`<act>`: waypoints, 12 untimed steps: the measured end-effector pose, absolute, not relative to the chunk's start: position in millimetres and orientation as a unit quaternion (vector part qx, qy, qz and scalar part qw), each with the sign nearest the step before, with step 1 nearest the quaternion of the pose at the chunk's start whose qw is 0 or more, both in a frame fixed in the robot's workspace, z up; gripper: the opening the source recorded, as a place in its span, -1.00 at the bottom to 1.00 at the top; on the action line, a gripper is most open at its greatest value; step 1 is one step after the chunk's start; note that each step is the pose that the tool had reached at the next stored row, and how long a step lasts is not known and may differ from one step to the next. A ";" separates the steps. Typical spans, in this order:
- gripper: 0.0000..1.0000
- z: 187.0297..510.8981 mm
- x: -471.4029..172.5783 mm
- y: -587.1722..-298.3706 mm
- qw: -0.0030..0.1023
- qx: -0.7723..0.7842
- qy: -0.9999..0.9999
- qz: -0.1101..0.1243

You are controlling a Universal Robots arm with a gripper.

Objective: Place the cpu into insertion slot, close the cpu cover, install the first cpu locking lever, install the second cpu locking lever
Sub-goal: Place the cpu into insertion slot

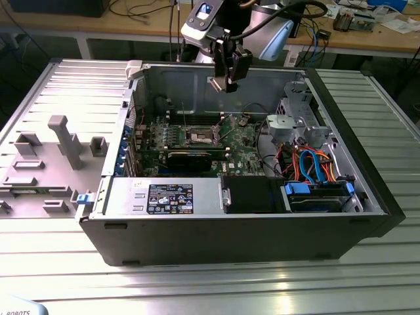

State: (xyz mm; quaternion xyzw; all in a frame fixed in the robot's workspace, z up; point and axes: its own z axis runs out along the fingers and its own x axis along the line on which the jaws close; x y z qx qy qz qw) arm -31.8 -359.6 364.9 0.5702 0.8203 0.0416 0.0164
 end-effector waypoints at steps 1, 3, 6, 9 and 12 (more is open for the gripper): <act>0.08 364.9 -31.7 -359.6 0.016 0.570 0.820 0.042; 0.08 364.9 -31.8 -359.6 0.016 0.570 0.820 0.042; 0.08 364.8 -31.8 -359.6 0.017 0.574 0.817 0.042; 0.08 364.4 -31.8 -359.6 0.018 0.599 0.800 0.041; 0.08 364.2 -31.8 -359.7 0.018 0.611 0.790 0.041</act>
